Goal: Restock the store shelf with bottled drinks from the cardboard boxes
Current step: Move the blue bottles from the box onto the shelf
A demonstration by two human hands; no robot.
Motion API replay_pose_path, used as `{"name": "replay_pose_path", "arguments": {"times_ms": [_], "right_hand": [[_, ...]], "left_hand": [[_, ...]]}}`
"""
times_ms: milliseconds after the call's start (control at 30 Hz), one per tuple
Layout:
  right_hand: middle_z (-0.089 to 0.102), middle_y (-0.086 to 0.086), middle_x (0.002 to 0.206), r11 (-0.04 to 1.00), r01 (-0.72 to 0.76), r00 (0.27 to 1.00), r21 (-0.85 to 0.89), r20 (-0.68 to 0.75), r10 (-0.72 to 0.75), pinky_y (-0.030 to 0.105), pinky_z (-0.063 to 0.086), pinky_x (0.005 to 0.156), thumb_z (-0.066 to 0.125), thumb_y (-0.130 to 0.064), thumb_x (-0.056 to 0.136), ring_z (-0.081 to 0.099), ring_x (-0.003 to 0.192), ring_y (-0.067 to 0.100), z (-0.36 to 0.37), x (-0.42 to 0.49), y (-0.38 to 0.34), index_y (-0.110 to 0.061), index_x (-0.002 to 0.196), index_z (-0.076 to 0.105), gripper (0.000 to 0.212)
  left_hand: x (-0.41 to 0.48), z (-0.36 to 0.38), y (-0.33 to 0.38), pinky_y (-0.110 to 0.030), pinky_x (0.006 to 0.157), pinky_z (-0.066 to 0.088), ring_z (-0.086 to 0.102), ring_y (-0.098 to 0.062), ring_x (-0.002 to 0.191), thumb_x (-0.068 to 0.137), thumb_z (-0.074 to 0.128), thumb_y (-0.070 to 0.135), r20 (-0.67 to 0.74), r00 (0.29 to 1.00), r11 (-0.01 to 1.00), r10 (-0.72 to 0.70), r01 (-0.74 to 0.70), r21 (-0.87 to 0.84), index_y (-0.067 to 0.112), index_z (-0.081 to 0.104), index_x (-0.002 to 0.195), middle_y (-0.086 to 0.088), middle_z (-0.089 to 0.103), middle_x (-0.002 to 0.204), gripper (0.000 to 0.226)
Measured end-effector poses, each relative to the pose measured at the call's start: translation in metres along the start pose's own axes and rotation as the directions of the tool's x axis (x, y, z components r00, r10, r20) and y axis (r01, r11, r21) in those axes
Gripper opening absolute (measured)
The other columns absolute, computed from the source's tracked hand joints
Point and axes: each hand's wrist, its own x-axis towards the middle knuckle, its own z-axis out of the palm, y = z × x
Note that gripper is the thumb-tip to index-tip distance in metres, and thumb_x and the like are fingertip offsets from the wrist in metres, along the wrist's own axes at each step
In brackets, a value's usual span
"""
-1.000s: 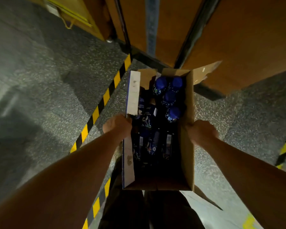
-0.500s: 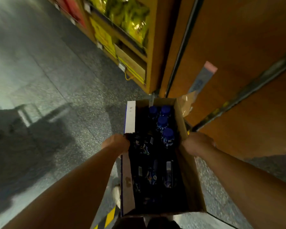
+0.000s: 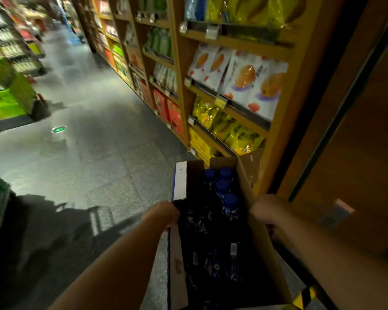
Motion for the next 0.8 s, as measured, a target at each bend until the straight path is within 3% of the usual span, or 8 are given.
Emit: {"name": "replay_pose_path", "arguments": {"times_ms": [67, 200, 300, 367, 467, 600, 800], "right_hand": [[0.063, 0.012, 0.116, 0.999, 0.022, 0.998, 0.048, -0.059, -0.020, 0.033, 0.044, 0.079, 0.042, -0.024, 0.094, 0.059, 0.108, 0.029, -0.015, 0.020, -0.020, -0.009, 0.109, 0.064, 0.030], [0.063, 0.013, 0.117, 0.995, 0.093, 0.996, 0.026, -0.019, -0.093, 0.029, 0.046, 0.072, 0.043, -0.026, 0.095, 0.063, 0.102, 0.028, -0.040, 0.064, -0.063, -0.008, 0.114, 0.063, 0.034], [0.065, 0.015, 0.112, 0.990, 0.133, 0.991, 0.048, -0.029, -0.132, 0.032, 0.052, 0.079, 0.044, -0.026, 0.092, 0.065, 0.097, 0.028, -0.059, 0.106, -0.094, -0.006, 0.114, 0.061, 0.034], [0.064, 0.017, 0.114, 0.981, 0.190, 0.982, 0.040, 0.003, -0.190, 0.036, 0.052, 0.082, 0.042, -0.022, 0.092, 0.064, 0.100, 0.030, -0.071, 0.137, -0.116, -0.004, 0.115, 0.061, 0.035], [0.062, 0.016, 0.120, 0.952, 0.305, 0.952, 0.011, 0.034, -0.305, 0.037, 0.050, 0.090, 0.043, -0.019, 0.093, 0.060, 0.110, 0.032, -0.089, 0.173, -0.148, -0.005, 0.118, 0.061, 0.034], [0.063, 0.014, 0.114, 0.916, 0.399, 0.917, -0.029, 0.010, -0.399, 0.034, 0.046, 0.079, 0.048, -0.019, 0.091, 0.060, 0.107, 0.031, -0.117, 0.212, -0.194, -0.006, 0.112, 0.063, 0.029], [0.063, 0.015, 0.100, 0.886, 0.442, 0.896, -0.138, 0.037, -0.442, 0.032, 0.052, 0.064, 0.047, -0.016, 0.087, 0.061, 0.076, 0.027, -0.153, 0.251, -0.271, -0.004, 0.113, 0.059, 0.031]], "left_hand": [[0.008, -0.021, -0.010, -0.021, 0.040, 0.039, 0.054, -0.011, 0.044, 0.093, 0.050, 0.016, -0.055, 0.998, 0.998, -0.026, 0.023, -0.051, 0.010, 0.055, 0.084, -0.003, 0.055, 0.063, 0.012], [0.042, -0.055, -0.029, -0.025, 0.049, 0.049, 0.060, -0.018, 0.057, 0.091, 0.051, 0.018, -0.105, 0.988, 0.970, -0.116, 0.089, -0.226, 0.012, 0.051, 0.076, -0.008, 0.059, 0.073, 0.017], [0.075, -0.074, -0.042, -0.030, 0.064, 0.056, 0.063, -0.020, 0.062, 0.090, 0.051, 0.019, -0.095, 0.979, 0.951, -0.182, 0.151, -0.268, 0.010, 0.056, 0.082, -0.008, 0.061, 0.073, 0.013], [0.098, -0.085, -0.049, -0.033, 0.066, 0.056, 0.066, -0.021, 0.066, 0.089, 0.053, 0.021, -0.094, 0.969, 0.927, -0.227, 0.186, -0.325, 0.008, 0.059, 0.087, -0.009, 0.065, 0.077, 0.015], [0.122, -0.103, -0.058, -0.027, 0.053, 0.052, 0.063, -0.020, 0.055, 0.088, 0.053, 0.020, -0.067, 0.950, 0.889, -0.306, 0.260, -0.377, 0.009, 0.057, 0.079, -0.010, 0.063, 0.068, 0.015], [0.149, -0.126, -0.074, -0.022, 0.041, 0.047, 0.059, -0.015, 0.039, 0.089, 0.053, 0.019, -0.100, 0.914, 0.838, -0.394, 0.313, -0.447, 0.011, 0.051, 0.071, -0.008, 0.060, 0.061, 0.019], [0.185, -0.164, -0.102, -0.035, 0.073, 0.059, 0.067, -0.022, 0.063, 0.086, 0.052, 0.022, -0.124, 0.872, 0.784, -0.473, 0.353, -0.510, 0.012, 0.055, 0.075, -0.009, 0.064, 0.071, 0.016]]}}
